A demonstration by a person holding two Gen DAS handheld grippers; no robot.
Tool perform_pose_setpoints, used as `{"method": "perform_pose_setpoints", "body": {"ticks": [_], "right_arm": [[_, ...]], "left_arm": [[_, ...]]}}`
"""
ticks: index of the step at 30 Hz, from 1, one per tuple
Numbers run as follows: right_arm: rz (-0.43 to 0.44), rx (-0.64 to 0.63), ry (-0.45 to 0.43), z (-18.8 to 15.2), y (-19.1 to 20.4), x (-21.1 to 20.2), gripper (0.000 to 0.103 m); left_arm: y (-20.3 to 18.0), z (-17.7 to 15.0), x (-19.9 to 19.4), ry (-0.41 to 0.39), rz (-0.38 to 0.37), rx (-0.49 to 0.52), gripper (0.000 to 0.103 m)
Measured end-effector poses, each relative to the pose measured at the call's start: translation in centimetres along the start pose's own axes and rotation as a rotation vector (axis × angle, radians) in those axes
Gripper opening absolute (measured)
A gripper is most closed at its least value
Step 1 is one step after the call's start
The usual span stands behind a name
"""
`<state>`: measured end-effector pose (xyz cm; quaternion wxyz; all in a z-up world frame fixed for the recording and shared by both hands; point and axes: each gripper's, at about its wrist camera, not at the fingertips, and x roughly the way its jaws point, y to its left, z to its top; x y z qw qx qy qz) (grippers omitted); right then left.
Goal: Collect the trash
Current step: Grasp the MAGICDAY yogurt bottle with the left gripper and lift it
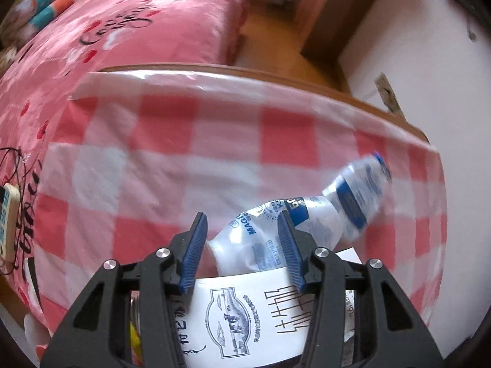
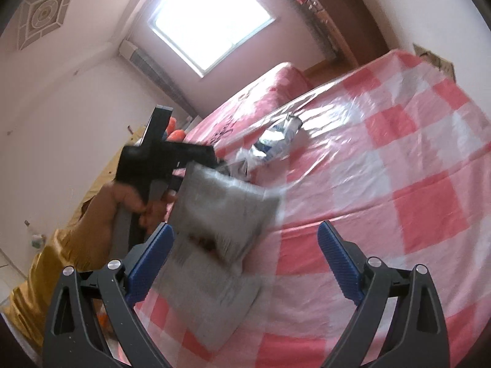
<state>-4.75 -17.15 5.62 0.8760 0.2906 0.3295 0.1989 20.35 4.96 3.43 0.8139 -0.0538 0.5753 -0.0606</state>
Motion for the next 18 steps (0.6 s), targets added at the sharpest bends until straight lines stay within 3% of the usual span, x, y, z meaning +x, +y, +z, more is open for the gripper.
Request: {"method": "perform_pose_setpoints", "body": {"ticks": [10, 16, 18], "right_arm": [[-0.049, 0.044, -0.049, 0.9, -1.8, -2.1, 0.094], [-0.05, 0.072, -0.061, 0.8, -2.5, -2.6, 0.094], [-0.049, 0.075, -0.058, 0.8, -2.6, -2.5, 0.094]], "left_arm": [[-5.9, -5.7, -2.0, 0.047, -0.12, 0.183, 0.049], [-8.0, -4.2, -4.4, -0.045, -0.104, 0.27, 0.052], [-9.5, -3.1, -4.3, -0.09, -0.04, 0.362, 0.06]]}}
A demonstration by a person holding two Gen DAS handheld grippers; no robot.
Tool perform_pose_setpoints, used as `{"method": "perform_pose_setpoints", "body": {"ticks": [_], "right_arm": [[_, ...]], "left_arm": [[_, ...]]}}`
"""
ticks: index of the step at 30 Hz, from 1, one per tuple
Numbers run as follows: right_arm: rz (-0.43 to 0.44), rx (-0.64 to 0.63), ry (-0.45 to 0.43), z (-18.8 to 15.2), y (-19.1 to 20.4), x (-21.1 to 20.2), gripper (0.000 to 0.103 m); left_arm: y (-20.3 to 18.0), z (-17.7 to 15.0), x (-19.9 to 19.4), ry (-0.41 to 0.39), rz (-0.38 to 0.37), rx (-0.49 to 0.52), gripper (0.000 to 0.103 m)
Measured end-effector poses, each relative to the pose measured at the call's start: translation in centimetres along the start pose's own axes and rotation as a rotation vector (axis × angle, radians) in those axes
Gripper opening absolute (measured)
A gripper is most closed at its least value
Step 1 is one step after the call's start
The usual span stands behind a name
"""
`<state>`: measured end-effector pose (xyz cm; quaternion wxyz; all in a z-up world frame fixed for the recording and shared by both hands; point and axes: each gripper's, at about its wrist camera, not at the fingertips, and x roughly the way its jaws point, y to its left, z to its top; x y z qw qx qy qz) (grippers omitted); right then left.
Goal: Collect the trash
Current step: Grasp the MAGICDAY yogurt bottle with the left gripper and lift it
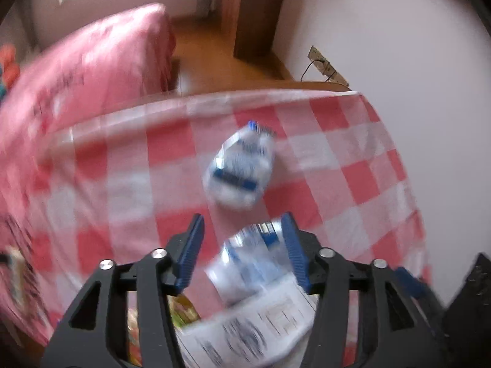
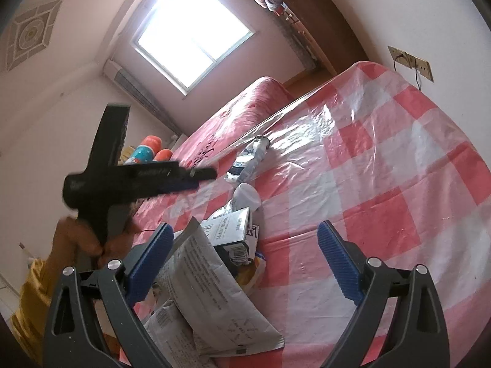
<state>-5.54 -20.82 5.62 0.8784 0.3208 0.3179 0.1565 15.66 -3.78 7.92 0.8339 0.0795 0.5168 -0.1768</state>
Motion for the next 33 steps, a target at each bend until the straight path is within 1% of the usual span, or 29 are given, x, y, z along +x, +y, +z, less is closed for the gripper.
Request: {"method": "perform_pose_setpoints", "body": {"ticks": [1, 2, 6, 9, 11, 14, 16, 17, 18, 20, 24, 30, 33], "right_arm": [[0.002, 0.0, 0.003, 0.0, 0.0, 0.1, 0.094], [0.006, -0.001, 0.006, 0.0, 0.0, 0.2, 0.094], [0.014, -0.008, 0.01, 0.0, 0.2, 0.4, 0.094], [0.018, -0.011, 0.025, -0.1, 0.2, 0.9, 0.094], [0.02, -0.014, 0.039, -0.2, 0.3, 1.3, 0.094], [0.02, -0.032, 0.055, -0.3, 0.7, 1.7, 0.094], [0.016, -0.048, 0.065, -0.3, 1.0, 2.0, 0.094], [0.013, -0.058, 0.074, -0.4, 1.1, 2.2, 0.094], [0.009, -0.067, 0.08, -0.5, 1.2, 2.4, 0.094], [0.002, -0.086, 0.098, -0.7, 1.5, 2.9, 0.094], [-0.027, -0.131, 0.136, -1.3, 2.3, 4.1, 0.094], [-0.058, -0.21, 0.155, -2.0, 3.5, 5.0, 0.094], [-0.071, -0.261, 0.167, -2.6, 4.3, 5.5, 0.094]], "left_arm": [[-0.4, 0.7, 0.4, -0.006, 0.012, 0.044, 0.065], [-0.6, 1.4, 0.8, -0.004, 0.018, 0.064, 0.067], [-1.0, 3.7, 3.4, 0.024, 0.058, 0.14, 0.07], [-0.9, 4.6, 5.0, 0.045, 0.044, 0.146, 0.07], [-1.0, 4.9, 5.9, 0.048, 0.049, 0.154, 0.07], [-0.9, 5.0, 7.3, 0.063, 0.038, 0.148, 0.07], [-1.0, 5.1, 8.1, 0.073, 0.049, 0.153, 0.07], [-1.0, 5.1, 8.4, 0.076, 0.054, 0.154, 0.07], [-1.0, 5.1, 8.6, 0.079, 0.053, 0.151, 0.066], [-0.7, 5.1, 8.5, 0.077, 0.034, 0.136, 0.063], [-0.4, 4.9, 8.3, 0.062, 0.056, 0.109, 0.062], [0.2, 4.5, 6.4, -0.015, 0.069, 0.053, 0.062], [0.7, 4.0, 5.3, -0.038, 0.075, 0.03, 0.062]]}}
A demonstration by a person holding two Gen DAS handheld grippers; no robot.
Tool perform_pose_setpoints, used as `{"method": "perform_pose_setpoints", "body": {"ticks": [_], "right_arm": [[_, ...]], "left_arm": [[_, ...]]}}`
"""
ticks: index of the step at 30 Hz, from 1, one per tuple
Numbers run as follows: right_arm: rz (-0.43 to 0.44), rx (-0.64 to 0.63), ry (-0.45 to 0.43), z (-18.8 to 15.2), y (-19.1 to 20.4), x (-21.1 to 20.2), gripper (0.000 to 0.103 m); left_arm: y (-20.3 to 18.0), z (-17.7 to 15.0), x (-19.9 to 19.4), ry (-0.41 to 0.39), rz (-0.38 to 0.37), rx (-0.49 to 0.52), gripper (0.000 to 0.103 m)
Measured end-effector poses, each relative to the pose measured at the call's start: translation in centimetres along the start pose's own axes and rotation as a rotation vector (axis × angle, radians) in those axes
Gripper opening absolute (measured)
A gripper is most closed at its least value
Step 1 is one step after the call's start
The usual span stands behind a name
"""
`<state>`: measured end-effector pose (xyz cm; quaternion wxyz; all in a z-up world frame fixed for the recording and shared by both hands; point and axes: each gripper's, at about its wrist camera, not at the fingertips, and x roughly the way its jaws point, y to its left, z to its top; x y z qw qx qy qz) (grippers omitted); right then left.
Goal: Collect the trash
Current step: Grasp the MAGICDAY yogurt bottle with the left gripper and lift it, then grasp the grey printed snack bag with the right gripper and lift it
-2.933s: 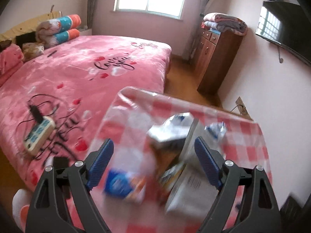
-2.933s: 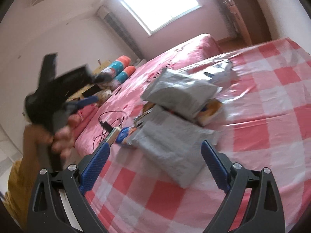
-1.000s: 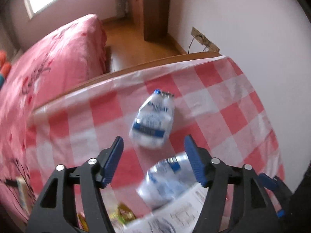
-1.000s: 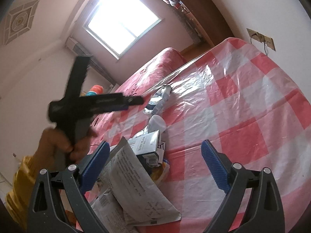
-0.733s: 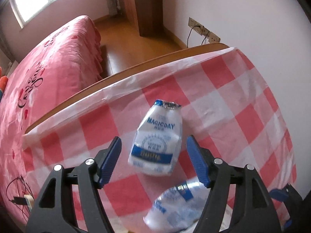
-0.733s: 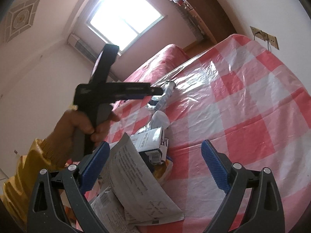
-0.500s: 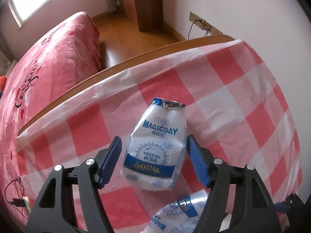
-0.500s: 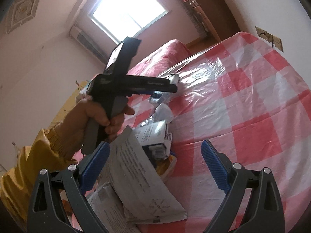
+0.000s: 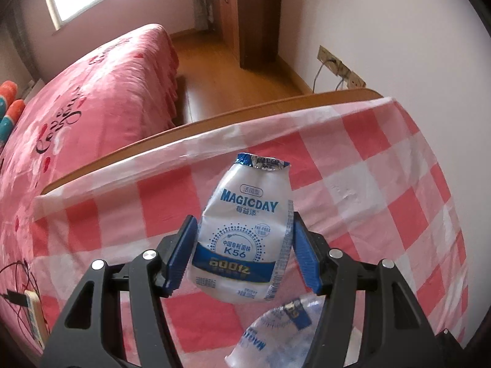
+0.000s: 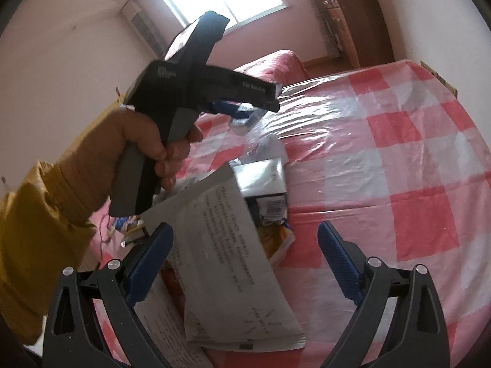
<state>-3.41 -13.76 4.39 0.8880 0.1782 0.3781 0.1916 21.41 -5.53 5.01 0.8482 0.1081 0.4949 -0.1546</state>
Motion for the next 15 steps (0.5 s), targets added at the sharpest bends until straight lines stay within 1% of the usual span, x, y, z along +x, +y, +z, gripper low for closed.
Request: {"method": "perform_pose_setpoints", "body": {"ticks": [4, 8, 13, 15], "right_arm": [[-0.031, -0.063, 0.005, -0.3, 1.2, 0.6, 0.094], [-0.055, -0.127, 0.016, -0.7, 2.4, 1.3, 0.094], [-0.123, -0.222, 0.047, -1.7, 4.4, 2.6, 0.094], [-0.156, -0.263, 0.054, -2.1, 5.2, 3.2, 0.094]], "left_arm": [[0.9, -0.7, -2.1, -0.043, 0.003, -0.038, 0.062], [2.3, -2.1, -4.8, -0.088, 0.003, -0.079, 0.062], [4.6, -4.9, -8.1, -0.126, 0.006, -0.139, 0.062], [5.6, -6.7, -9.5, -0.132, 0.008, -0.168, 0.062]]}}
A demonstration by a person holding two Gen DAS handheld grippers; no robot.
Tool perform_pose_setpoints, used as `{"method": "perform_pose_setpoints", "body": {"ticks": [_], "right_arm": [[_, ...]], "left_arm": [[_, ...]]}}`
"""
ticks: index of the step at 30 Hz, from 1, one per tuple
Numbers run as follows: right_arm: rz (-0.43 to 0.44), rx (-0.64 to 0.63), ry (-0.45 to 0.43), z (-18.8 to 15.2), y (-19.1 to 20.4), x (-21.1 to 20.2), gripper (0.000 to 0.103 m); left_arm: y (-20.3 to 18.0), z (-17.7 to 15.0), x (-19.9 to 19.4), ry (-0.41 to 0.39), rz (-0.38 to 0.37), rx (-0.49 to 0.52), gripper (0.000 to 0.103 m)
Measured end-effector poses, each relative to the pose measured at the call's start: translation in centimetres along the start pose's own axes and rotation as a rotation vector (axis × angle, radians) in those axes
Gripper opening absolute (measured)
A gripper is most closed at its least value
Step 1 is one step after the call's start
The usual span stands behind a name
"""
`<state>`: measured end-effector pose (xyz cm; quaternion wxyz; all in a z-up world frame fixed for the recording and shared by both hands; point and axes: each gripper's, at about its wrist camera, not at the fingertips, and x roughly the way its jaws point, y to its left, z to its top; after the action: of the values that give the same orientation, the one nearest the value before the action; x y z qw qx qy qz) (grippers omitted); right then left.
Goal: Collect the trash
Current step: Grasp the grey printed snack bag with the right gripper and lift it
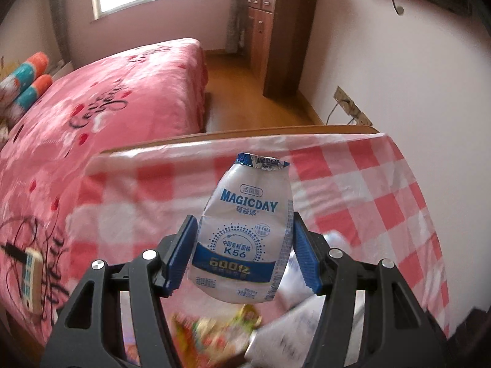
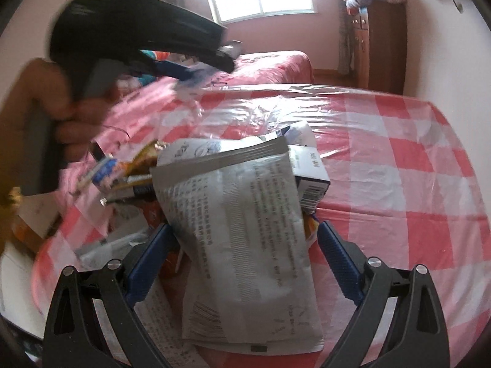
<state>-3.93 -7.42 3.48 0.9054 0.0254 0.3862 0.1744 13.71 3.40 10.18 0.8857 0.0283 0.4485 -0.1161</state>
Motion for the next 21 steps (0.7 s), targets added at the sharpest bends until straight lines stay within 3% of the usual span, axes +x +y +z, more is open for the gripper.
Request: {"method": "perform_pose_setpoints", "body": {"ticks": [10, 15, 21], "right_arm": [[-0.017, -0.039, -0.05, 0.2, 0.2, -1.0, 0.094], [-0.065, -0.12, -0.045, -0.1, 1.8, -0.9, 0.086], [-0.074, -0.113, -0.054, -0.2, 1.5, -0.9, 0.077]], "left_arm": [[4.9, -9.8, -7.1, -0.012, 0.012, -0.124, 0.062], [6.7, -15.1, -10.2, -0.011, 0.016, -0.197, 0.062], [7.0, -20.2, -12.3, -0.006, 0.024, -0.218, 0.062]]}}
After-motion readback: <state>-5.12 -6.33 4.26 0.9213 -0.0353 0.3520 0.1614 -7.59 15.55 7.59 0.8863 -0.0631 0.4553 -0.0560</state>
